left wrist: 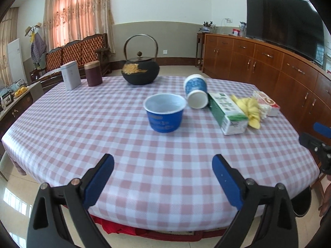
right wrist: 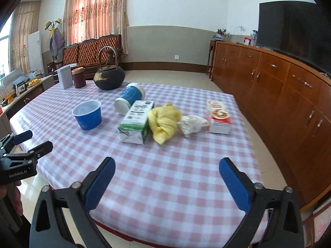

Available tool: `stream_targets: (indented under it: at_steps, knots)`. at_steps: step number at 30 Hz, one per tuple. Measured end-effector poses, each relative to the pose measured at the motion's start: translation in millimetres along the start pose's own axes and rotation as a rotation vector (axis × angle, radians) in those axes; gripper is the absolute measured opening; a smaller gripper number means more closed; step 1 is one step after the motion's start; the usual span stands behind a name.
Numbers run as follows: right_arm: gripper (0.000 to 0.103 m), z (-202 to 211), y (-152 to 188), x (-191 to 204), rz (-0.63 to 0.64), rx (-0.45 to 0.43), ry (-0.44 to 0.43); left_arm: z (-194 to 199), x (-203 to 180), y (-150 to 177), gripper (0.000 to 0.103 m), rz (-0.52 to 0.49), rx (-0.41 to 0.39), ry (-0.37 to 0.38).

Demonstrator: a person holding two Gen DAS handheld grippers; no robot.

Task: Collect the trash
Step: 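Move both tools back toward the table, then grasp the blue paper bowl with the left tool while the right tool grasps the yellow cloth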

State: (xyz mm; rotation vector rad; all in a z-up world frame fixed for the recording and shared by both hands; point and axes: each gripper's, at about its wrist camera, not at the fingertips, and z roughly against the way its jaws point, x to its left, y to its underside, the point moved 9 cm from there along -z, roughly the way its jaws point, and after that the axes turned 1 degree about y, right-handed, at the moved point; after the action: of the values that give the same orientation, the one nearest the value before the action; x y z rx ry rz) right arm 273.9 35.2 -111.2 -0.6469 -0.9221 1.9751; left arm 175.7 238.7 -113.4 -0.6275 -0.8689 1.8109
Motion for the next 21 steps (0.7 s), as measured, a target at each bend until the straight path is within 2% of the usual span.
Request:
stream_targets:
  at_steps: [5,7,9,16,21]
  knots:
    - [0.093,-23,-9,17,0.013,0.013,-0.004,-9,15,-7,0.096,0.012,-0.002,-0.002]
    - [0.087,-31,-10,16,0.007,0.022,-0.006,-13,17,-7,0.096,0.015,-0.001,-0.001]
    - [0.076,-39,-10,11,-0.005,0.039,-0.009,-19,19,-9,0.096,0.021,0.004,0.001]
    - [0.074,-66,-18,-28,-0.078,0.064,0.044,-49,15,-22,0.093,0.016,0.024,-0.003]
    - [0.064,-92,-29,-46,-0.092,0.085,0.059,-74,9,-33,0.093,0.01,0.05,-0.005]
